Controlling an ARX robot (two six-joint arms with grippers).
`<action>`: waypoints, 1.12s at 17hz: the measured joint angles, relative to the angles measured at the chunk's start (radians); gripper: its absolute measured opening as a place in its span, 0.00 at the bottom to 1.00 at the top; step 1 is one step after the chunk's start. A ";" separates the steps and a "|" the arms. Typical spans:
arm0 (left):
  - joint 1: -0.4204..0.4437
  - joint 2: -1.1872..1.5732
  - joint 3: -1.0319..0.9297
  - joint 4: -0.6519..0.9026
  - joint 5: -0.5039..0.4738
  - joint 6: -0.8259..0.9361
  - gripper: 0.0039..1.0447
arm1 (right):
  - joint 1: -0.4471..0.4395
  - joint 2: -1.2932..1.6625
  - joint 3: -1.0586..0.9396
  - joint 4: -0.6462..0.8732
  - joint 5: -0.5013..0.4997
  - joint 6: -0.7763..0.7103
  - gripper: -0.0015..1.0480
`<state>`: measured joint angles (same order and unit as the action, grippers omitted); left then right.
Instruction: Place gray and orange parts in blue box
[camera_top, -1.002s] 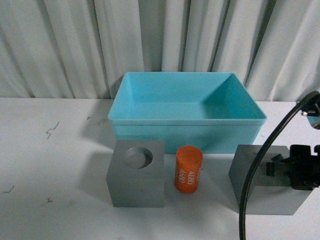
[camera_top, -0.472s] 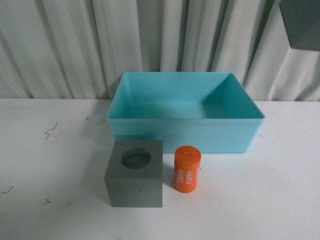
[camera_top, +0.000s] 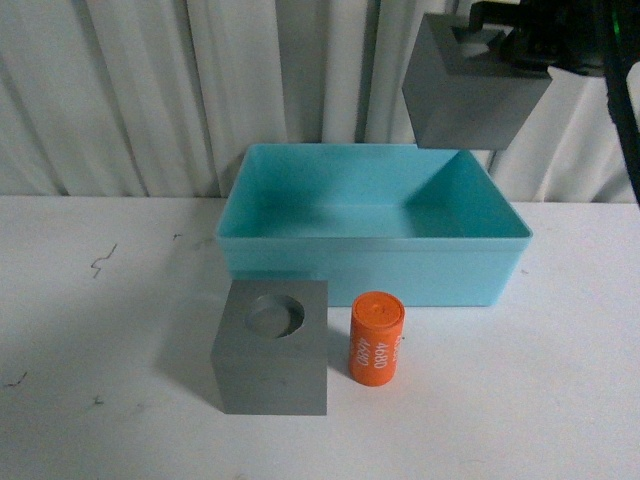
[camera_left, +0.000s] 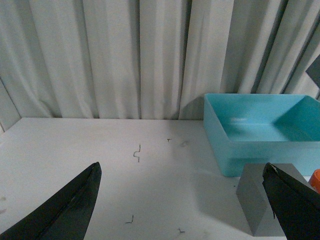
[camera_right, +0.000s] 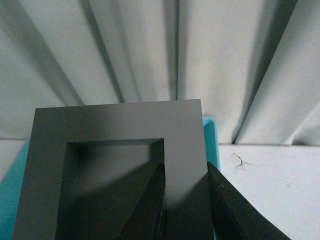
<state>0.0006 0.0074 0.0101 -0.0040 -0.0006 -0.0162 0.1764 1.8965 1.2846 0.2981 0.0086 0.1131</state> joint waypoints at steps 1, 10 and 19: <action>0.000 0.000 0.000 0.000 0.000 0.000 0.94 | 0.001 0.060 0.037 -0.029 0.024 0.014 0.18; 0.000 0.000 0.000 0.000 0.000 0.000 0.94 | 0.000 0.192 0.100 -0.109 0.121 0.090 0.18; 0.000 0.000 0.000 0.000 0.000 0.000 0.94 | -0.044 0.053 -0.029 -0.035 0.125 0.169 0.84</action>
<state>0.0006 0.0074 0.0101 -0.0036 -0.0002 -0.0162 0.1322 1.9499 1.2560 0.2634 0.1333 0.2817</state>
